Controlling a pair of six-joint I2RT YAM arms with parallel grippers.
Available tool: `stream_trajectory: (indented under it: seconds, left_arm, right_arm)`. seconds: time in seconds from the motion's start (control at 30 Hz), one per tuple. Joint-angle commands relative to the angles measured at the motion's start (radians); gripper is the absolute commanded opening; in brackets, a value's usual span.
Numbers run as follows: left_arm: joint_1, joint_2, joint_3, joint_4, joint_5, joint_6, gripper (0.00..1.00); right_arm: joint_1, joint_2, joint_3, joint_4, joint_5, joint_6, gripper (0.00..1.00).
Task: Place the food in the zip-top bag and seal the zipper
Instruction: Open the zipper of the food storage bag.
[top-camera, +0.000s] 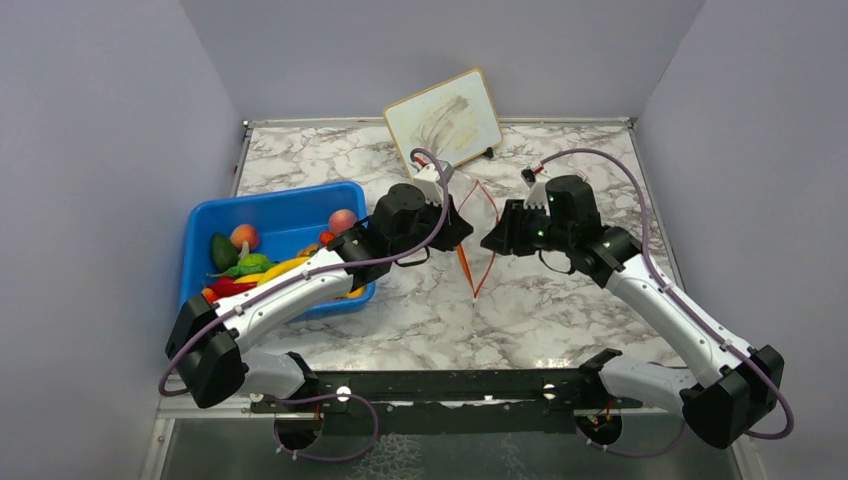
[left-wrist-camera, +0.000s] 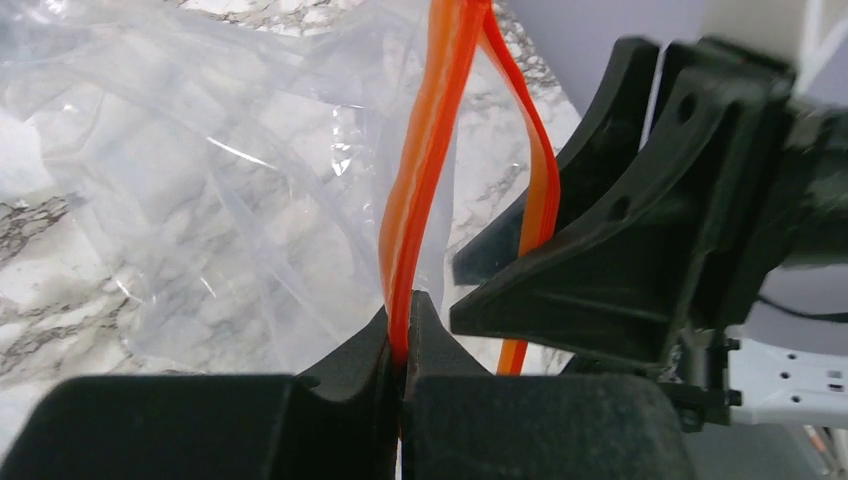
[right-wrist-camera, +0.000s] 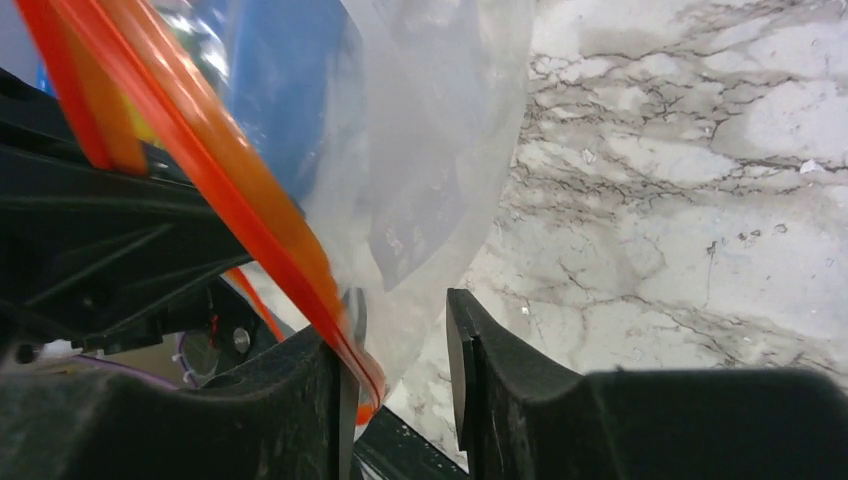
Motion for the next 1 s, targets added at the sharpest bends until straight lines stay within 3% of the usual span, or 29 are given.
stream_trajectory:
  seconds: [0.0, 0.07, 0.2, 0.3, 0.6, 0.77, 0.97]
  left_arm:
    - [0.001, -0.039, -0.025, 0.078, -0.021, -0.123, 0.00]
    - [0.000, -0.040, -0.024, 0.080, -0.018, -0.136, 0.00]
    - [0.001, -0.052, -0.018, 0.043, -0.054, -0.123, 0.00]
    - [0.019, -0.058, 0.037, -0.131, -0.118, -0.029, 0.00]
    - [0.162, -0.146, 0.035, -0.364, -0.173, 0.046, 0.00]
    - [0.192, -0.169, 0.025, -0.364, -0.133, 0.058, 0.00]
    - [0.192, -0.165, -0.011, -0.221, 0.074, 0.058, 0.27]
  right_arm:
    - [0.047, -0.037, -0.049, 0.121, 0.089, 0.056, 0.36]
    - [0.059, -0.041, -0.050, 0.123, 0.116, 0.056, 0.32]
    - [0.065, -0.082, -0.045, 0.102, 0.187, 0.046, 0.13]
    - [0.064, -0.124, -0.005, 0.036, 0.320, 0.023, 0.02]
    - [0.064, -0.120, 0.106, -0.164, 0.513, -0.027, 0.01]
    - [0.064, -0.120, 0.116, -0.125, 0.449, -0.043, 0.01]
    - [0.064, -0.131, 0.123, 0.002, 0.195, 0.001, 0.01]
